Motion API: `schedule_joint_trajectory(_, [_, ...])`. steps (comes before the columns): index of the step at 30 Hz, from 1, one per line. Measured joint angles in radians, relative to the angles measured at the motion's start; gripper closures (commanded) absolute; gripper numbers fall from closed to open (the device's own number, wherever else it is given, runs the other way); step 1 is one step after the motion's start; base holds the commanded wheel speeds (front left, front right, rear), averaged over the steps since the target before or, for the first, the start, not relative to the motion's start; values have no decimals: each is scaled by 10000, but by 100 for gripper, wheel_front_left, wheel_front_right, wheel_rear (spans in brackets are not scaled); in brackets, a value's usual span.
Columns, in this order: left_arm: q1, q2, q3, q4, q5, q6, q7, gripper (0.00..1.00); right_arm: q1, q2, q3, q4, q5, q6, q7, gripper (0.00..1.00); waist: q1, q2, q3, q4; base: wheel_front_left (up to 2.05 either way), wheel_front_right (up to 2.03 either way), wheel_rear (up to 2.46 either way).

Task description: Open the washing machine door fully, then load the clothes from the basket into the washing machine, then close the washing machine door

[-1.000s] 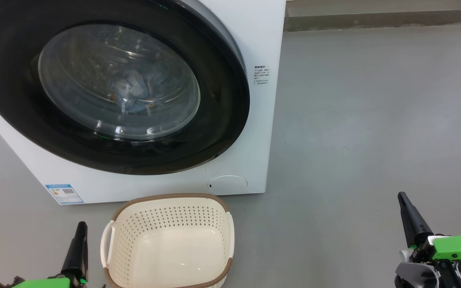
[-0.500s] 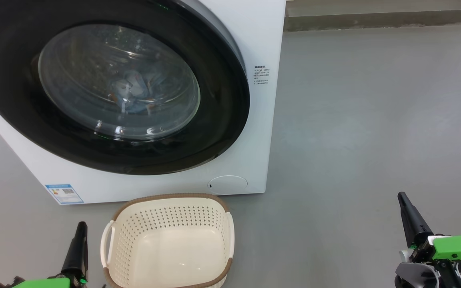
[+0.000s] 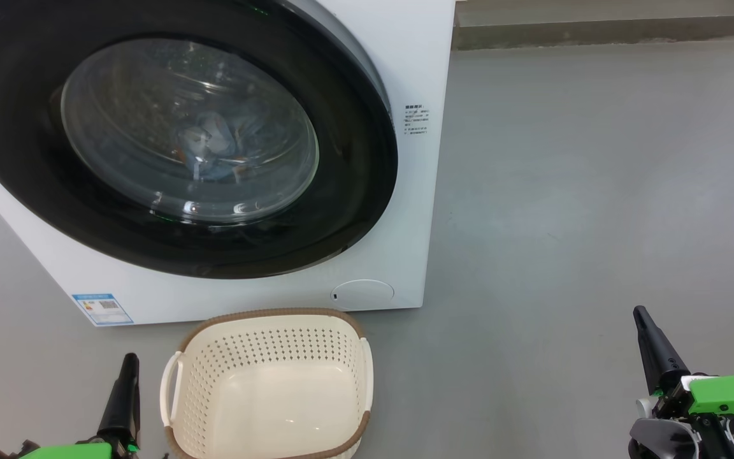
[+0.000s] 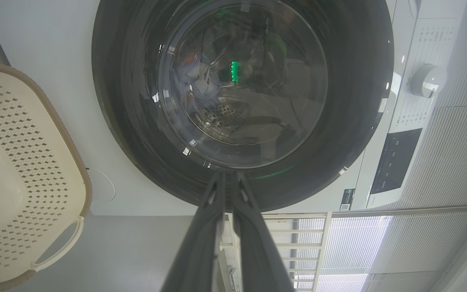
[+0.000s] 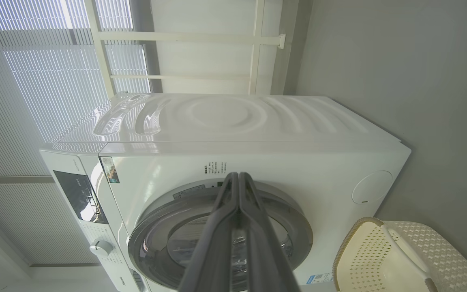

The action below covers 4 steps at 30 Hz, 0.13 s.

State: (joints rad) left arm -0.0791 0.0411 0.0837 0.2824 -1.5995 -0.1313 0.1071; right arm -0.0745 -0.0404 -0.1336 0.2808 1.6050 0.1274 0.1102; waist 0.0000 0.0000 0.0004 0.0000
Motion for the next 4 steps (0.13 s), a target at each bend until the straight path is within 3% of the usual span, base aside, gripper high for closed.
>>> schedule_joint_trajectory(4, [0,0,0,0,0,0,0,100,0,0,0,0,0,0,0,100,0,0,0,0,0,0,0])
